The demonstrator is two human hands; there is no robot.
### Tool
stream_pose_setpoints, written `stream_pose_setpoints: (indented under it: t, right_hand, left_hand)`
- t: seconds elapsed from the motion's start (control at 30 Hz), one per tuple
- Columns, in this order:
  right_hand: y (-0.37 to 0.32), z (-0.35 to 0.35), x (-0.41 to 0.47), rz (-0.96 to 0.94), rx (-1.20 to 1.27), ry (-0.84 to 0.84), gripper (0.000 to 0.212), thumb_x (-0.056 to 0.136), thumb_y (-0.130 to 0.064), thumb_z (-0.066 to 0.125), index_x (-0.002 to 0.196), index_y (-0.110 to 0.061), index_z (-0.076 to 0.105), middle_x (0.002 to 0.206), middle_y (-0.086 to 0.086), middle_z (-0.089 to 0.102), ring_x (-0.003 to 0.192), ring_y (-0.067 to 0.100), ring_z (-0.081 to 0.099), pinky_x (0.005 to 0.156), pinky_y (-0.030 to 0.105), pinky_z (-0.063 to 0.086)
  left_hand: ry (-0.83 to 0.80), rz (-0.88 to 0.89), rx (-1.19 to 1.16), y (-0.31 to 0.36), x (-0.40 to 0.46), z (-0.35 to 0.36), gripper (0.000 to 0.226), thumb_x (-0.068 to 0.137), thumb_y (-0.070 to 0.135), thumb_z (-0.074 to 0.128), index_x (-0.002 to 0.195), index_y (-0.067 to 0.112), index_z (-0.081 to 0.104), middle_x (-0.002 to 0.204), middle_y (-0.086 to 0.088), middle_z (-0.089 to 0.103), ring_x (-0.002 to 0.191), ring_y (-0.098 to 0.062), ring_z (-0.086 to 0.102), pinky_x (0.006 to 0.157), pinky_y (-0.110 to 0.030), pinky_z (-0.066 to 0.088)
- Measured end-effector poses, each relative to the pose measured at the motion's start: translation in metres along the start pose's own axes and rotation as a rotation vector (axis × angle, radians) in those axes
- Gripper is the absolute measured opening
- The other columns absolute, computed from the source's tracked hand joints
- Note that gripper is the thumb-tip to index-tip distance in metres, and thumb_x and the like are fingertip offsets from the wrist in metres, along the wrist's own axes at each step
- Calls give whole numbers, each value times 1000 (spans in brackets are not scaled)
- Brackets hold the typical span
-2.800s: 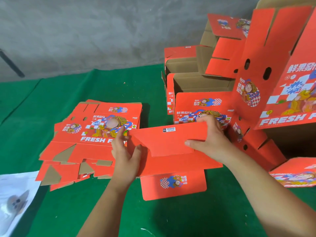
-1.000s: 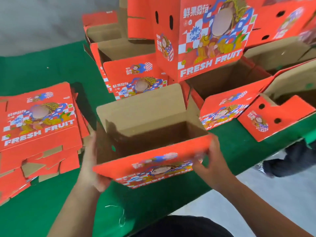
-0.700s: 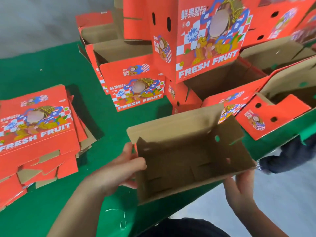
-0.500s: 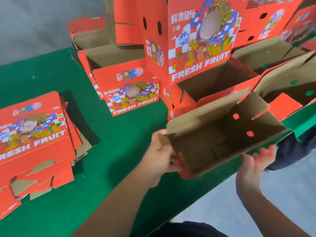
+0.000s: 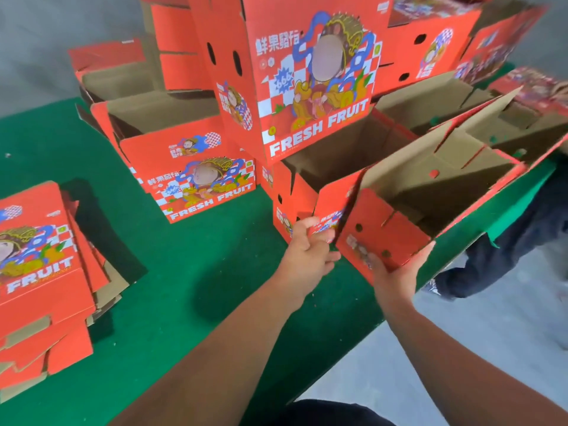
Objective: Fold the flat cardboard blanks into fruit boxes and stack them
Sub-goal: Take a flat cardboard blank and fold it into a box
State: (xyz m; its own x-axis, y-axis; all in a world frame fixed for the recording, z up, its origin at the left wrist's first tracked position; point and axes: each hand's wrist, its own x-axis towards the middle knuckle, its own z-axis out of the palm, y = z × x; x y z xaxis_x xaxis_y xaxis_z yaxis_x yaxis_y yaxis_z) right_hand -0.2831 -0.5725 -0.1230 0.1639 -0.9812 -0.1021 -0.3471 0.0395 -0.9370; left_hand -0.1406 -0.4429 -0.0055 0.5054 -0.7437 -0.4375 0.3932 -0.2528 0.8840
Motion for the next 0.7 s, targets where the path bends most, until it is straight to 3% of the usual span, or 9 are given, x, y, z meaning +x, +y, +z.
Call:
stream_pose_setpoints:
  t: [0.07, 0.1, 0.17, 0.23, 0.3, 0.4, 0.53, 0.63, 0.7]
  right_hand:
    - [-2, -18, 41, 90, -65, 106, 110, 85, -23, 78, 160, -41, 1, 148, -6, 49, 123, 16, 54, 105, 31, 37]
    - [-3, -26, 66, 180, -63, 149, 97, 88, -26, 75, 160, -36, 11, 143, -1, 53, 120, 23, 57, 100, 38, 45]
    - [-17, -37, 108, 470, 78, 120, 65, 96, -33, 65, 152, -23, 34, 145, 8, 50, 122, 36, 58, 85, 53, 57]
    - [-38, -33, 115, 691, 177, 42, 54, 98, -39, 64, 142, -17, 43, 146, 6, 46, 119, 32, 56, 77, 57, 61]
    - [-50, -10, 92, 737, 90, -43, 56, 96, -41, 63, 142, -18, 39, 139, 6, 49, 115, 33, 60, 86, 59, 60]
    - [-51, 48, 30, 586, -26, -242, 61, 97, -33, 59, 149, -24, 29, 122, 5, 53, 100, 29, 62, 93, 55, 58]
    - [-63, 125, -40, 541, 39, -493, 57, 95, -23, 60, 145, -23, 32, 108, 3, 56, 91, 22, 60, 64, 34, 60]
    - [-77, 171, -70, 683, 107, -544, 73, 99, -22, 58, 158, -20, 14, 105, -2, 53, 95, 22, 65, 65, 37, 63]
    - [-86, 195, -83, 771, 101, -542, 70, 99, -25, 58, 156, -20, 18, 110, 3, 55, 98, 23, 67, 67, 37, 64]
  left_hand:
    - [9, -53, 10, -2, 3, -3, 35, 105, 17, 50, 133, 36, 41, 124, 9, 64, 95, -20, 75, 79, -25, 61]
    - [14, -93, 0, -4, 5, -6, 34, 104, 18, 54, 132, 35, 42, 122, 7, 64, 90, -19, 75, 76, -24, 61]
    - [37, -168, -10, -10, 9, -13, 34, 102, 16, 59, 129, 31, 45, 127, 0, 62, 88, -20, 74, 71, -24, 61]
    - [84, -224, 2, -16, 12, -23, 38, 101, 13, 61, 132, 28, 46, 128, -3, 61, 92, -21, 74, 70, -26, 60]
    - [129, -265, -4, -20, 15, -33, 41, 101, 11, 60, 137, 24, 46, 125, -5, 61, 92, -21, 72, 74, -29, 60]
    - [197, -280, -39, -23, 19, -53, 37, 103, 11, 54, 138, 21, 48, 129, -8, 60, 89, -18, 69, 76, -28, 57]
    - [356, -248, -33, -32, 18, -88, 29, 103, 17, 50, 131, 24, 54, 107, 0, 64, 83, -12, 67, 72, -28, 56]
    - [527, -196, -28, -39, 18, -113, 29, 102, 22, 50, 130, 21, 58, 100, -1, 66, 86, -20, 61, 81, -38, 53]
    - [587, -190, -69, -43, 17, -128, 29, 101, 23, 51, 129, 22, 59, 103, 0, 66, 92, -20, 63, 90, -41, 53]
